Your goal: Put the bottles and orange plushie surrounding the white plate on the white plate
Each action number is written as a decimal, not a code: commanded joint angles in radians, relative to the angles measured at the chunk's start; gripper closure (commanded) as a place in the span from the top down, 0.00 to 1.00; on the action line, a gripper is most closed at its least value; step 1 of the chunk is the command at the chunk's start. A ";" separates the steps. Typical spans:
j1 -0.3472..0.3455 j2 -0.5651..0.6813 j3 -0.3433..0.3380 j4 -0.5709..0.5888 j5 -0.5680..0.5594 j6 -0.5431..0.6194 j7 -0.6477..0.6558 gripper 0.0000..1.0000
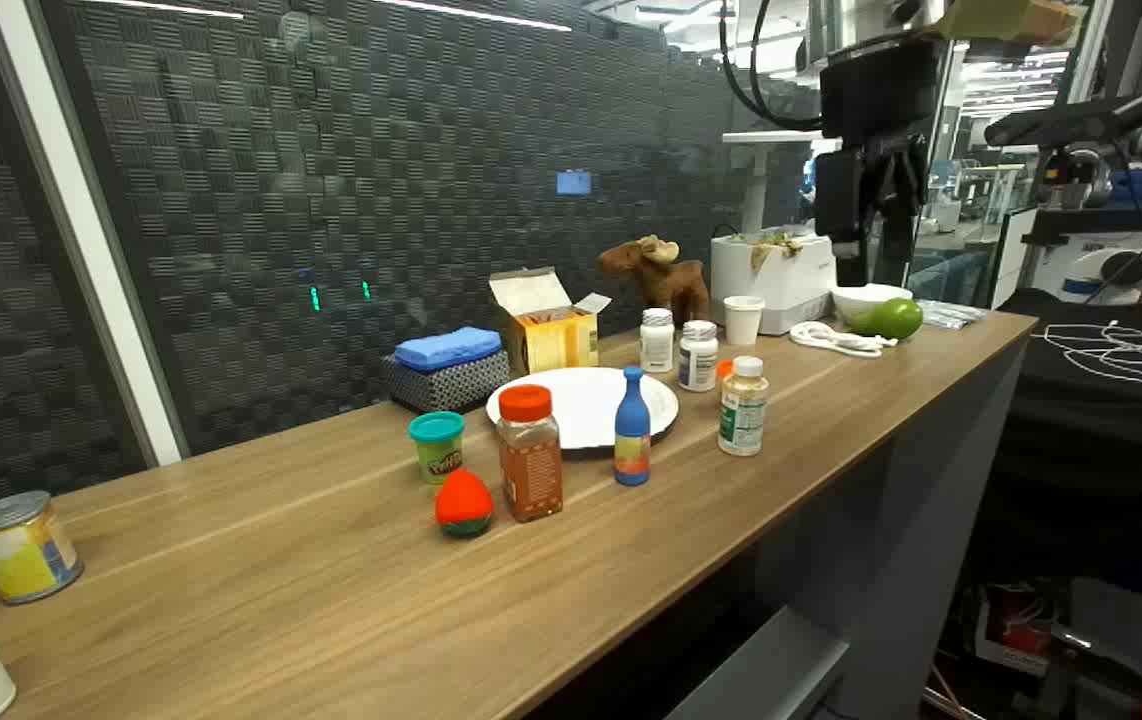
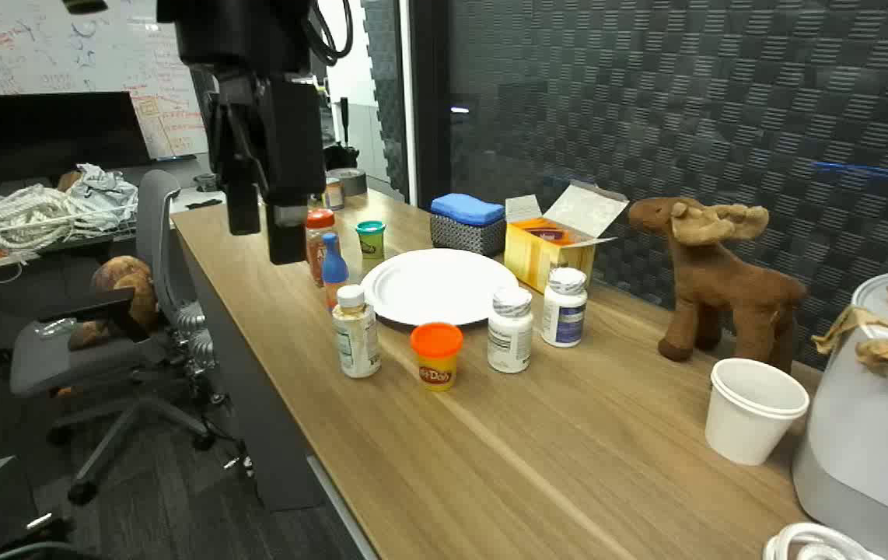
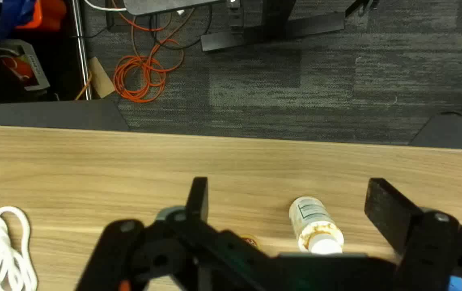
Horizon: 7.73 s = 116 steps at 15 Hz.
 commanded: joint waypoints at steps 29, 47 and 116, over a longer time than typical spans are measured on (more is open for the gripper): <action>-0.067 0.789 -0.071 0.776 0.154 0.287 -0.188 1.00; -0.043 0.837 -0.082 0.892 0.092 0.061 -0.152 0.19; 0.005 0.647 -0.098 0.669 -0.029 0.117 -0.104 0.19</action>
